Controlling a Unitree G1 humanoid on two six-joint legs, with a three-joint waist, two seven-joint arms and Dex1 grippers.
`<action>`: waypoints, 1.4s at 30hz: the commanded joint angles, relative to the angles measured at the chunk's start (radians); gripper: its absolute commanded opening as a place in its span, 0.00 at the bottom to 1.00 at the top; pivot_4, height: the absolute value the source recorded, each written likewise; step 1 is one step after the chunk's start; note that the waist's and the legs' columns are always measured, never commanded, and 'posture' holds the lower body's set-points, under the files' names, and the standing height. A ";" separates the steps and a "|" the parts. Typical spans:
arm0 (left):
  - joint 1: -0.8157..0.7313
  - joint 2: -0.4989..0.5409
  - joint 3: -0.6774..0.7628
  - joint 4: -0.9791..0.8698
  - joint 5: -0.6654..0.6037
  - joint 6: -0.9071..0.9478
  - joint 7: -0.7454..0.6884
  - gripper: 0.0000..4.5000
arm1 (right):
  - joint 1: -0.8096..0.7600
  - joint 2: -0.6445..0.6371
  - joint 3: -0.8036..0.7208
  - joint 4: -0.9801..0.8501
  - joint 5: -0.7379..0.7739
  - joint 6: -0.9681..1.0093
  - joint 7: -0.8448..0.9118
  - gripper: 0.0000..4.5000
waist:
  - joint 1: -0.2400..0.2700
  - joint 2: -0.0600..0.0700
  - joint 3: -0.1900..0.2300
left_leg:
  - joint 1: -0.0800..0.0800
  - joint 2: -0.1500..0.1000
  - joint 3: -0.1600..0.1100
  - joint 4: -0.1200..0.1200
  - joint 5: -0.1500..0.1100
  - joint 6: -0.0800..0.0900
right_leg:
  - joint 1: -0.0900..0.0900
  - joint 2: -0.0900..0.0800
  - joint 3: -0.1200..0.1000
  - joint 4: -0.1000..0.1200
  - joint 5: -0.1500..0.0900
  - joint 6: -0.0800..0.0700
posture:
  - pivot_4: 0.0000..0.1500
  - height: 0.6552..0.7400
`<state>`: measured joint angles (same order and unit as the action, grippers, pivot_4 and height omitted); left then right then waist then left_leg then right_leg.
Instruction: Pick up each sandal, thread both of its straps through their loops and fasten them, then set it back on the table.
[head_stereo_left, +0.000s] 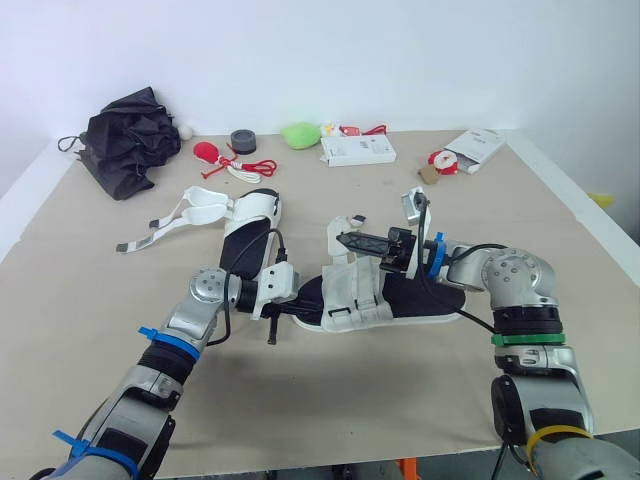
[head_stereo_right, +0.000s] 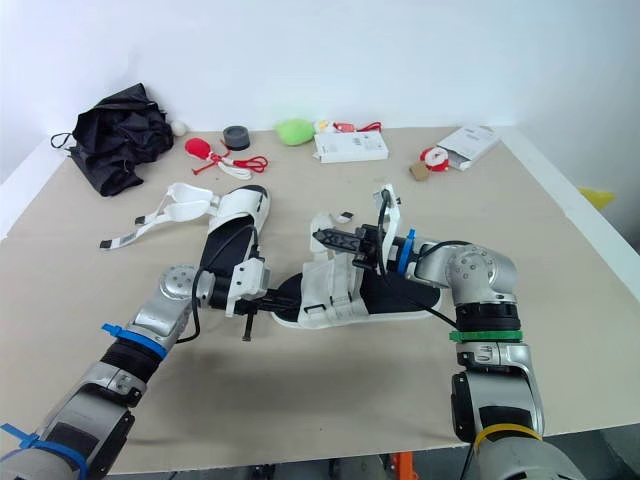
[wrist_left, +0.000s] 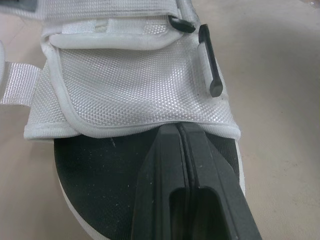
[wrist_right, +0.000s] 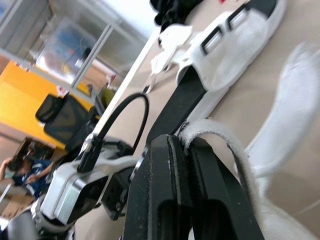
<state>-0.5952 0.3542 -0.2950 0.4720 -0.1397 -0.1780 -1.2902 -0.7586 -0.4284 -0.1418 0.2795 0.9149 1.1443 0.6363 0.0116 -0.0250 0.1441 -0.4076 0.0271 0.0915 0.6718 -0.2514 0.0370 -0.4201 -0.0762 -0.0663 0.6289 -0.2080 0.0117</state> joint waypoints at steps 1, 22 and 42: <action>0.056 0.010 -0.068 0.072 0.075 0.037 -0.010 0.00 | -0.018 0.008 -0.028 0.016 -0.054 -0.043 -0.039 0.01 | 0.000 0.000 0.000 | 0.000 0.000 0.000 0.000 0.000 0.000 | 0.000 0.000 0.000 0.000 0.000 0.000 | 1.00 1.00; 0.064 0.015 -0.063 0.060 0.075 0.042 -0.005 0.00 | 0.032 0.010 -0.041 -0.175 0.099 0.040 0.161 0.01 | 0.000 0.001 0.000 | 0.000 0.000 0.000 0.000 0.000 0.000 | -0.001 0.000 0.000 0.000 0.000 0.000 | 1.00 1.00; 0.062 0.019 -0.061 0.056 0.074 0.046 -0.001 0.00 | 0.026 0.112 -0.113 0.133 -0.115 -0.096 -0.107 0.73 | -0.003 0.003 -0.002 | 0.000 0.000 0.001 -0.002 0.001 0.001 | -0.001 0.000 0.001 0.000 0.000 0.000 | 1.00 1.00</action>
<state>-0.5815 0.3560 -0.2904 0.4553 -0.1386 -0.1716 -1.2834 -0.7359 -0.3294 -0.2690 0.4446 0.8208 1.0270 0.5666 0.0085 -0.0223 0.1421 -0.4072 0.0276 0.0926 0.6697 -0.2501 0.0376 -0.4210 -0.0756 -0.0652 0.6288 -0.2083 0.0115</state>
